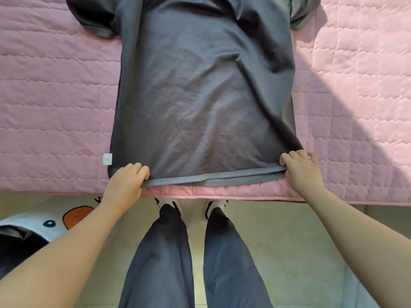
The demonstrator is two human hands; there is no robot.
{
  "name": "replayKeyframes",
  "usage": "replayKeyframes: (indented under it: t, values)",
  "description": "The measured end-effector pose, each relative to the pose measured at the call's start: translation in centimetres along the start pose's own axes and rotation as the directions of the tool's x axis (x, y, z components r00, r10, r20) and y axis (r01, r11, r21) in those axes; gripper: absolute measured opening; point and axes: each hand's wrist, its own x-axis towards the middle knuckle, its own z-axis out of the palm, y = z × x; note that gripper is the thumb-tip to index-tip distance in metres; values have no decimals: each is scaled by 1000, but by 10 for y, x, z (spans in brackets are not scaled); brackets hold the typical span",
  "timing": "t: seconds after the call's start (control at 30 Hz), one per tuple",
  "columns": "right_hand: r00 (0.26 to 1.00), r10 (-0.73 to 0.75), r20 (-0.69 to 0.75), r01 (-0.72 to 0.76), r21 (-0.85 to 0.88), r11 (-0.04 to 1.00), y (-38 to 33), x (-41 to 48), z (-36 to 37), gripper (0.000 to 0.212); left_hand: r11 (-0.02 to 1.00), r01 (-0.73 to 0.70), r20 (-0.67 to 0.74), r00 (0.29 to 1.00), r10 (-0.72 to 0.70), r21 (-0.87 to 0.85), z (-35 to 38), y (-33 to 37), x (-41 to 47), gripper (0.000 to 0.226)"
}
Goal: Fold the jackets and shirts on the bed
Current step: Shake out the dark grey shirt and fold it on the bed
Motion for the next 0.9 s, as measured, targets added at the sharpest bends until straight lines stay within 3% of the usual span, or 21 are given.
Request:
replayKeyframes:
  t: [0.37,0.47,0.53,0.63,0.8,0.9]
  values:
    - [996,46,77,-60,199,978,34,-26,-3,38,999,-37,11,999,37,5,7,-24,-25,47]
    - [971,208,116,-229,218,949,27,-21,-2,29,1000,4,-53,999,-2,29,8,-26,-25,41]
    - [940,305,153,-334,226,915,20,-18,-2,33,991,125,-92,989,-120,48,9,-22,-26,40]
    - [930,335,148,-366,322,873,18,-13,1,36,941,337,-94,937,-336,1,11,-17,-29,49]
    - [925,323,202,-374,321,870,17,-10,4,30,731,579,-67,766,-640,-362,10,-12,-29,59]
    - [877,405,261,-481,443,757,18,-11,5,27,609,604,-86,670,-737,-515,11,-17,-28,45]
